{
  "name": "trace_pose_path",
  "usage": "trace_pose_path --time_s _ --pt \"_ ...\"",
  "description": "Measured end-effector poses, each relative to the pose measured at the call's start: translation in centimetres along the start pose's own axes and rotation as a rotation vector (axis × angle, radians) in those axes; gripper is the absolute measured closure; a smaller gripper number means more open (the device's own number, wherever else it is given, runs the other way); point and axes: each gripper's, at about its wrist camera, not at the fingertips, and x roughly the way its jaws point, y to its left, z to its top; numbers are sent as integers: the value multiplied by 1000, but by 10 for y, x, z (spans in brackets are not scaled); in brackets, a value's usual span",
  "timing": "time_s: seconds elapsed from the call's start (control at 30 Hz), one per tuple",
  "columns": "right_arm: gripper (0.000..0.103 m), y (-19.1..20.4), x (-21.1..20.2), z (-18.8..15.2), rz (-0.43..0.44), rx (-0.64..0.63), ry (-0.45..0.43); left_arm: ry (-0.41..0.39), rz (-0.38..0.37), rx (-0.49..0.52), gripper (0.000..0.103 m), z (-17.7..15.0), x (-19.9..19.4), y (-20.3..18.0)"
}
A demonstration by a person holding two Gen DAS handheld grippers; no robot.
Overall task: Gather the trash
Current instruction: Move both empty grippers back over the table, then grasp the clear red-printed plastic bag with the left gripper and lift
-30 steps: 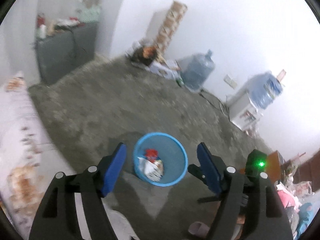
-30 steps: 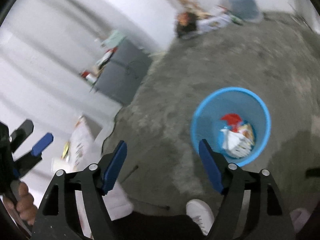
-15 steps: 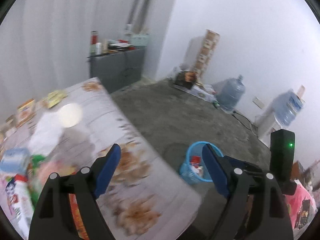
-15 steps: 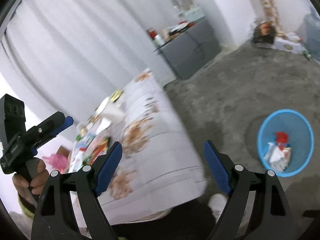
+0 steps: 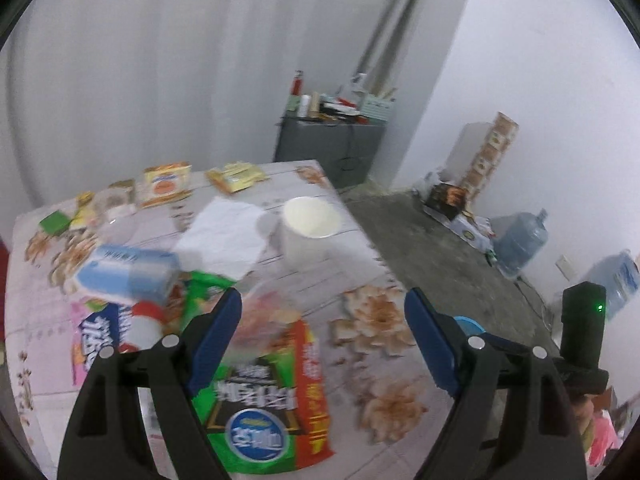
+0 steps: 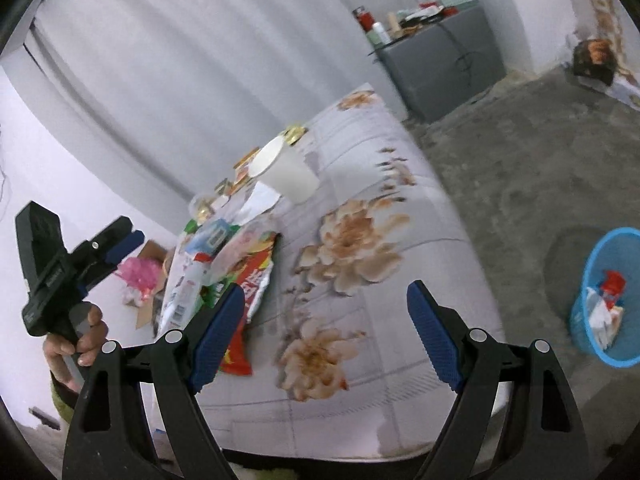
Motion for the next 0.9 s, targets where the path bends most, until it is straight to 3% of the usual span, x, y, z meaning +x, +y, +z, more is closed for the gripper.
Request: trace_pose_path --time_s 0.13,0.3,0.5,0.7,0.9 --pt "24 10 18 2 25 -2 46 21 30 -14 22 -11 8 20" --pt "24 20 46 7 41 -4 103 60 97 63 22 -25 29 25" --pt "24 24 67 12 48 -3 145 187 113 47 23 -27 84 42" --pt "24 22 75 12 43 2 166 279 223 211 24 -36 127 35" --pt "24 19 81 12 44 17 174 283 188 147 32 -37 131 47"
